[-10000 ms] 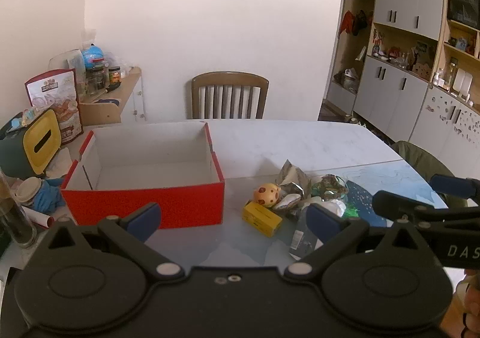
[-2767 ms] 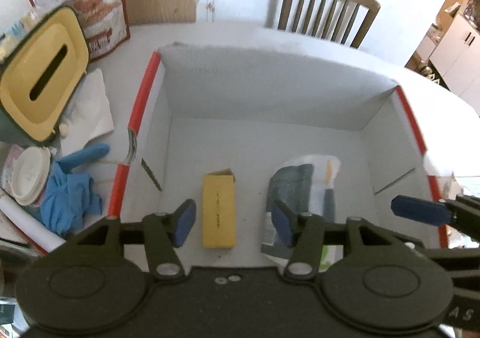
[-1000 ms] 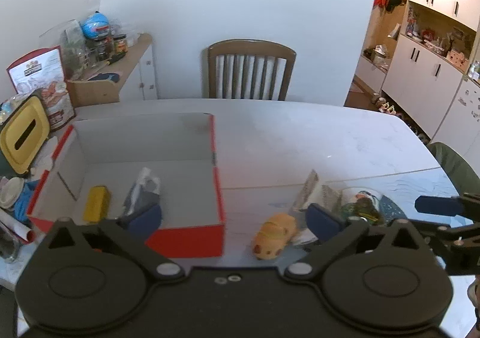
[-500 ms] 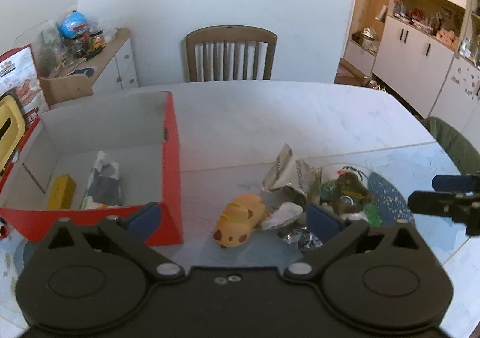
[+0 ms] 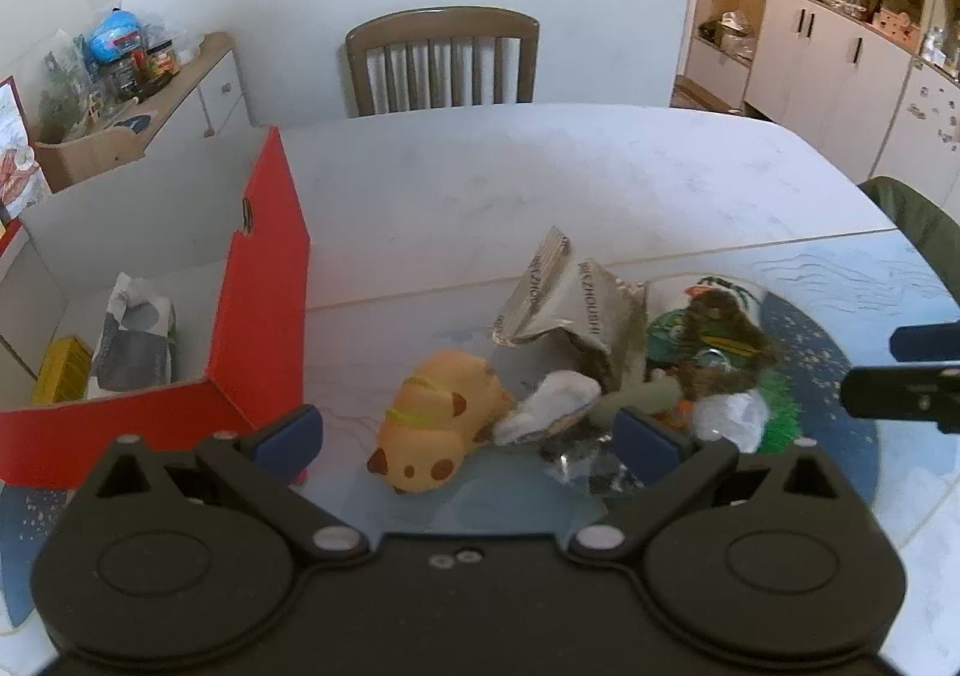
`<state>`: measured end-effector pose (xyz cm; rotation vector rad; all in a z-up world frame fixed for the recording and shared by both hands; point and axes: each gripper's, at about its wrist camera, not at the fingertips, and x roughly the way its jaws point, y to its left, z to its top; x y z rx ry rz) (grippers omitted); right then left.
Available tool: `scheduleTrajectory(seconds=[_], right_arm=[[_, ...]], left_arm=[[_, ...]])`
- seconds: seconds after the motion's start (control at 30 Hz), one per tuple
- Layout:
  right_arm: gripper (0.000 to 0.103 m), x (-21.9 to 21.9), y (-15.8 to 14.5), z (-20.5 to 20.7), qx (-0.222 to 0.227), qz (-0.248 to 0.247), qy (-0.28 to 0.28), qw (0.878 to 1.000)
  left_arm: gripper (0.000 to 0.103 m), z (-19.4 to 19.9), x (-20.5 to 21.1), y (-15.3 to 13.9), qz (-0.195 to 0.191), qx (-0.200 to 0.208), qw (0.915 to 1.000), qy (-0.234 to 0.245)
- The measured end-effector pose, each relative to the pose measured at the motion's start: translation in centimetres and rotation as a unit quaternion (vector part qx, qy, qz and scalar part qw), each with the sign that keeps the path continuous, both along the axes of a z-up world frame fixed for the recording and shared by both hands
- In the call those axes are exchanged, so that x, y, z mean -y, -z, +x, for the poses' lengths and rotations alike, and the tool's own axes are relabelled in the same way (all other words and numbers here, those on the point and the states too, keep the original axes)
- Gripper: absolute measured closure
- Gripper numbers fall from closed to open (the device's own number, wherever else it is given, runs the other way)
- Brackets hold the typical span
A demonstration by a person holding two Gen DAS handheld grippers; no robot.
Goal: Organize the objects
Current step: 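Grasp the spotted toy dog with the left tool while the right tool grasps the brown bracelet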
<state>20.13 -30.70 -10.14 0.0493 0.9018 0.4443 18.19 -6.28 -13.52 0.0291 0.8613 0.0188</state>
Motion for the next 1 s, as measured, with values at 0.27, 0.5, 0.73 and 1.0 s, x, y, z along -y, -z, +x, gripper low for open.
scheduleTrajectory(seconds=[0.27, 0.5, 0.73, 1.0], right_arm=[[0.016, -0.5, 1.4, 1.8, -0.012, -0.007, -0.007, 1.000], [0.019, -1.2, 2.5, 3.7, -0.024, -0.004, -0.005, 1.000], [0.036, -0.9, 3.7, 5.8, -0.052, 0.020, 0.021, 0.998], [0.059, -0.3, 5.0, 6.8, -0.098, 0.063, 0.041, 0.992]], left_arm=[[0.005, 1.9, -0.5, 1.1, 0.014, -0.002, 0.9998, -0.013], [0.011, 3.3, -1.1, 2.4, 0.017, -0.019, 0.9994, -0.022], [0.016, 3.8, -1.5, 3.3, 0.012, -0.034, 0.9990, -0.025], [0.045, 3.7, -1.6, 3.7, -0.012, -0.046, 0.9987, -0.020]])
